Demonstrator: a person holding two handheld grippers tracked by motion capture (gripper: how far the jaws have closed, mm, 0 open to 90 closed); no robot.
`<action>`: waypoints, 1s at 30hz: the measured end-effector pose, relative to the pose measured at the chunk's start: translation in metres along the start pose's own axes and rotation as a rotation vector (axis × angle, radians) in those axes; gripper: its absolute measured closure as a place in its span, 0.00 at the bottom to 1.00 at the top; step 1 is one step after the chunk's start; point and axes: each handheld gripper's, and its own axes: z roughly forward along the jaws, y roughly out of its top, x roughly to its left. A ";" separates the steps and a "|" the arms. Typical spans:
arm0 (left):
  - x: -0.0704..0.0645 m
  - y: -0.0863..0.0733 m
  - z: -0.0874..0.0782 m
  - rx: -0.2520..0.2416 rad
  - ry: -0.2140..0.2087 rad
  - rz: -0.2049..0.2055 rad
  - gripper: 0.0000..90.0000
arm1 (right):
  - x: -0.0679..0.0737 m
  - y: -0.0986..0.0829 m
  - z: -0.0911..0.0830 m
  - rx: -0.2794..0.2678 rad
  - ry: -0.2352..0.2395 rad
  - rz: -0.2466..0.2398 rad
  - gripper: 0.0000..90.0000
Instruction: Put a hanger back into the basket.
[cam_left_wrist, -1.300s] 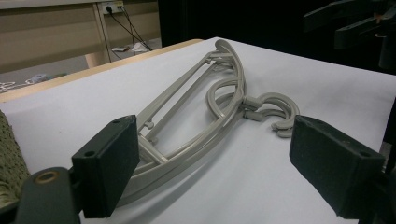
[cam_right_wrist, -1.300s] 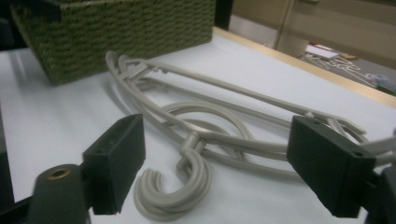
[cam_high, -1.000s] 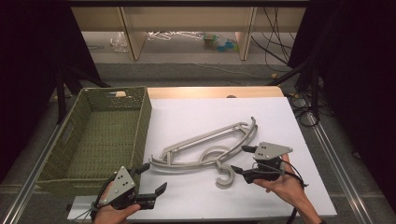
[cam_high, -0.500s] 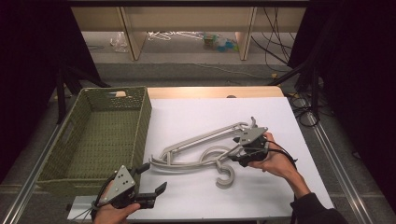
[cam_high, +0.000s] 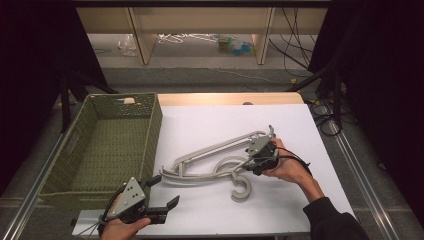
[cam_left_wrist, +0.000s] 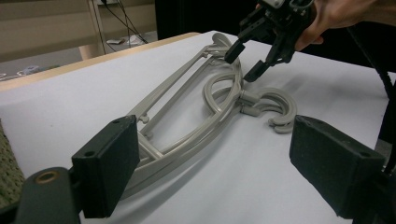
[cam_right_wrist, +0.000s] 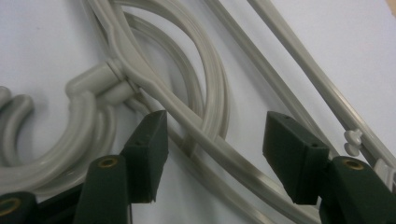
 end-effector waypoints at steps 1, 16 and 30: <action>0.000 0.000 0.000 0.002 0.000 0.002 0.18 | 0.000 0.000 0.002 0.007 0.003 -0.007 0.48; 0.002 0.000 0.001 0.005 -0.011 0.025 0.18 | 0.000 0.001 0.008 0.059 0.032 -0.211 0.71; 0.001 0.000 0.001 0.012 -0.007 0.023 0.18 | 0.002 0.004 -0.012 0.057 0.046 -0.406 0.83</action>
